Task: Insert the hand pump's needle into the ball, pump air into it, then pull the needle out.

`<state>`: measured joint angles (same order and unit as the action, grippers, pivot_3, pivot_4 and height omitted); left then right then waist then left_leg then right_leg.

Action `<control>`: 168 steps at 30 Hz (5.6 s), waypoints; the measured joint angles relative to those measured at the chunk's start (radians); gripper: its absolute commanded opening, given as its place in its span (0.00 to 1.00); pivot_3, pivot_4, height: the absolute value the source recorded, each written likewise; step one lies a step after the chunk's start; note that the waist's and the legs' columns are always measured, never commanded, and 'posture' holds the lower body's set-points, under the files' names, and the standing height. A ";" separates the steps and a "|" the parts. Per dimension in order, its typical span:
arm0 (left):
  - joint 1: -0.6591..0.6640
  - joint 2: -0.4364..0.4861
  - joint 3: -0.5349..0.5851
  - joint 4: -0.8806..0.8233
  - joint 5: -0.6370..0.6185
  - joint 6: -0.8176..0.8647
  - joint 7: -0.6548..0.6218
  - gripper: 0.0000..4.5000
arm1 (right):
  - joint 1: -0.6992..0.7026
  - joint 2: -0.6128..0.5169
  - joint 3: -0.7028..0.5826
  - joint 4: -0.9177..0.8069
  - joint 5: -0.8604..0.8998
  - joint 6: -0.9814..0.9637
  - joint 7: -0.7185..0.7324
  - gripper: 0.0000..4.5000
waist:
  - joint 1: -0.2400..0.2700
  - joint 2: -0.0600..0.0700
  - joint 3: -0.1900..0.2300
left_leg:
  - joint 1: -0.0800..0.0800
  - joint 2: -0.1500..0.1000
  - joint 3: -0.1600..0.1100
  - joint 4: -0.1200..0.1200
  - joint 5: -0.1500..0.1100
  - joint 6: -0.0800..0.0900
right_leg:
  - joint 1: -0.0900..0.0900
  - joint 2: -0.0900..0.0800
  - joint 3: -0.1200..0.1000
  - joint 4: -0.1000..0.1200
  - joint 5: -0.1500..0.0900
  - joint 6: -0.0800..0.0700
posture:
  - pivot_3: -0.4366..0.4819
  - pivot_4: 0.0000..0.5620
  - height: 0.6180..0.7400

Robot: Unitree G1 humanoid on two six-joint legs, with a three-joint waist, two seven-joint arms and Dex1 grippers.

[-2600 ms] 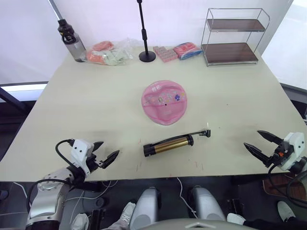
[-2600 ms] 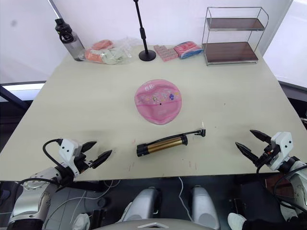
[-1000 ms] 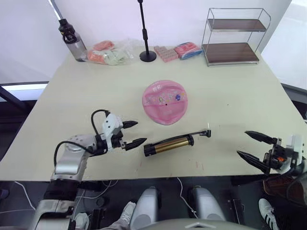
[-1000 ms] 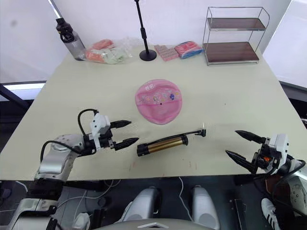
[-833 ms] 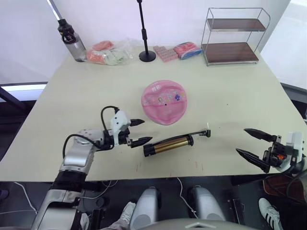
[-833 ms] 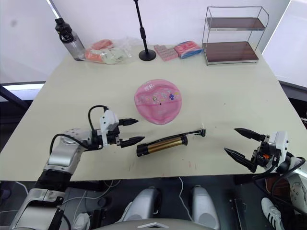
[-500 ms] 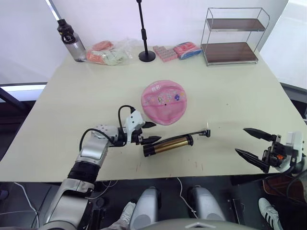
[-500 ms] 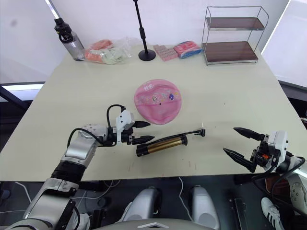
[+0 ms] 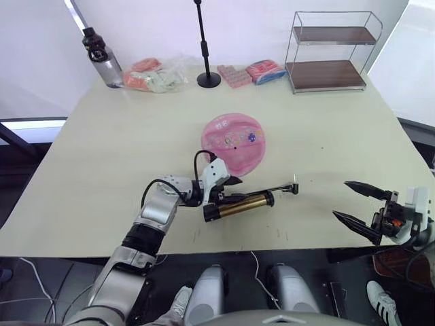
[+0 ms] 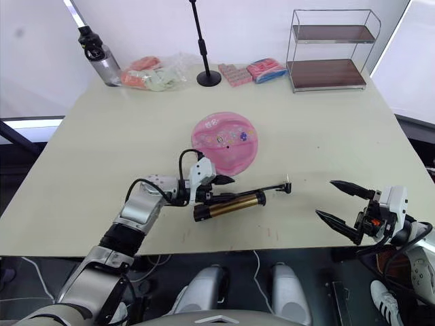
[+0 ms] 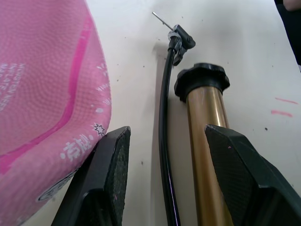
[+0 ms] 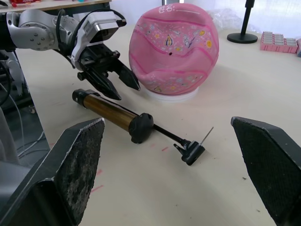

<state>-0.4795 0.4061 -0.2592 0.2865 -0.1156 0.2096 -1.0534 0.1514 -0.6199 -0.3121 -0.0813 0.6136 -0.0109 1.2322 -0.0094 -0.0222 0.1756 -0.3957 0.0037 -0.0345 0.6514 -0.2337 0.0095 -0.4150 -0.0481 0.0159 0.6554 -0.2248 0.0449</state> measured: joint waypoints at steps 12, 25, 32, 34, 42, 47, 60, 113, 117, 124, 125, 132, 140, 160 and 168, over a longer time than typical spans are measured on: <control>-0.036 -0.067 -0.038 0.056 0.072 -0.006 0.070 0.60 | 0.010 0.008 0.000 0.000 -0.015 -0.017 -0.008 1.00 | 0.002 0.000 0.000 | 0.001 -0.001 0.000 0.001 0.000 0.000 | 0.001 0.000 0.000 0.001 0.000 0.000 | 0.48 0.27 1.00; -0.038 -0.118 -0.087 0.099 0.118 0.049 0.099 0.60 | 0.016 0.019 0.000 0.000 -0.020 -0.037 -0.008 1.00 | 0.000 0.000 0.000 | 0.001 -0.001 -0.001 0.001 0.000 0.000 | 0.002 0.000 0.000 0.001 0.000 0.000 | 0.48 0.27 1.00; -0.037 -0.141 -0.099 0.099 0.135 0.041 0.112 0.60 | 0.016 0.019 0.000 0.022 -0.029 -0.042 -0.001 1.00 | 0.005 0.000 0.000 | 0.001 -0.001 -0.001 0.001 0.000 0.000 | 0.002 0.000 0.000 0.001 0.000 0.000 | 0.48 0.27 1.00; -0.037 -0.150 -0.104 0.101 0.139 0.039 0.116 0.60 | 0.018 0.018 0.000 0.022 -0.030 -0.044 0.004 1.00 | 0.006 0.000 0.000 | 0.001 -0.001 -0.001 0.001 0.000 0.000 | 0.002 0.000 0.000 0.001 0.000 0.000 | 0.48 0.27 1.00; -0.080 -0.202 -0.124 0.184 0.169 -0.006 0.123 0.60 | 0.035 0.003 -0.001 0.033 -0.035 -0.058 0.020 1.00 | 0.023 0.001 -0.001 | 0.001 -0.002 0.000 0.002 0.000 0.000 | 0.002 0.000 0.000 0.001 0.000 0.001 | 0.48 0.27 1.00; -0.114 -0.251 -0.126 0.251 0.173 -0.024 0.140 0.60 | 0.035 -0.008 -0.002 0.048 -0.037 -0.068 0.040 1.00 | 0.025 0.001 -0.001 | 0.001 -0.002 -0.001 0.003 0.000 0.000 | 0.003 0.000 0.000 0.000 0.001 0.002 | 0.48 0.27 1.00; -0.145 -0.334 -0.132 0.319 0.197 -0.027 0.166 0.20 | 0.024 -0.019 -0.005 0.061 -0.037 -0.079 0.049 1.00 | 0.023 0.001 -0.001 | 0.000 -0.002 -0.001 0.003 0.000 0.000 | 0.003 0.000 0.000 -0.001 0.001 0.002 | 0.48 0.27 1.00; -0.097 -0.343 -0.014 0.201 -0.002 -0.198 0.089 0.01 | -0.161 0.262 0.032 -0.253 0.415 0.746 -0.879 1.00 | 0.020 0.001 -0.001 | -0.002 -0.001 -0.001 0.002 0.000 0.001 | 0.002 0.001 0.000 -0.002 0.001 0.002 | 0.48 0.27 1.00; -0.097 -0.350 -0.014 0.201 -0.006 -0.199 0.090 0.01 | -0.174 0.268 0.031 -0.252 0.416 0.746 -0.883 1.00 | 0.020 0.001 -0.001 | -0.002 -0.001 -0.001 0.002 0.000 0.001 | 0.002 0.001 0.000 -0.002 0.001 0.002 | 0.48 0.27 1.00; -0.097 -0.354 -0.013 0.201 -0.008 -0.199 0.089 0.01 | -0.176 0.279 0.029 -0.252 0.416 0.746 -0.888 1.00 | 0.020 0.001 -0.001 | -0.002 -0.001 -0.001 0.002 0.000 0.001 | 0.002 0.001 0.000 -0.003 0.001 0.002 | 0.48 0.27 1.00; -0.097 -0.354 -0.013 0.201 -0.008 -0.199 0.089 0.01 | -0.176 0.280 0.029 -0.252 0.416 0.745 -0.888 1.00 | 0.019 0.001 -0.001 | -0.002 -0.001 -0.001 0.002 0.000 0.001 | 0.002 0.001 0.000 -0.003 0.001 0.002 | 0.48 0.27 1.00; -0.078 -0.354 -0.014 0.201 -0.015 -0.199 0.082 0.01 | -0.177 0.287 0.029 -0.252 0.416 0.745 -0.889 1.00 | 0.018 0.001 -0.001 | -0.002 -0.001 -0.001 0.002 0.000 0.001 | 0.002 0.001 0.000 -0.003 0.001 0.002 | 0.48 0.27 1.00; -0.067 -0.356 -0.014 0.199 -0.027 -0.192 0.080 0.01 | -0.177 0.289 0.029 -0.252 0.411 0.744 -0.889 1.00 | 0.018 0.001 -0.001 | -0.002 -0.001 -0.001 0.002 0.000 0.001 | 0.002 0.001 0.000 -0.003 0.001 0.002 | 0.48 0.27 1.00; -0.055 -0.361 -0.007 0.195 -0.043 -0.177 0.085 0.01 | -0.174 0.293 0.038 -0.252 0.406 0.751 -0.889 1.00 | 0.017 0.001 -0.001 | -0.002 -0.001 -0.001 0.002 -0.001 0.001 | 0.002 0.001 0.000 -0.003 0.001 0.002 | 0.48 0.27 1.00; -0.051 -0.357 -0.010 0.195 -0.042 -0.185 0.079 0.01 | -0.174 0.290 0.047 -0.252 0.399 0.756 -0.888 1.00 | 0.017 0.001 -0.001 | -0.002 -0.001 -0.001 0.002 -0.001 0.001 | 0.002 0.001 0.000 -0.004 0.001 0.002 | 0.48 0.27 1.00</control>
<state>-0.5308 0.0495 -0.2690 0.4810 -0.1575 0.0243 -0.9745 -0.0230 -0.3303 -0.2647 -0.3333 1.0127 0.7449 0.3443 0.0077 -0.0210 0.1750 -0.3980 0.0025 -0.0359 0.6531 -0.2342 0.0106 -0.4133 -0.0472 0.0157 0.6516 -0.2235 0.0473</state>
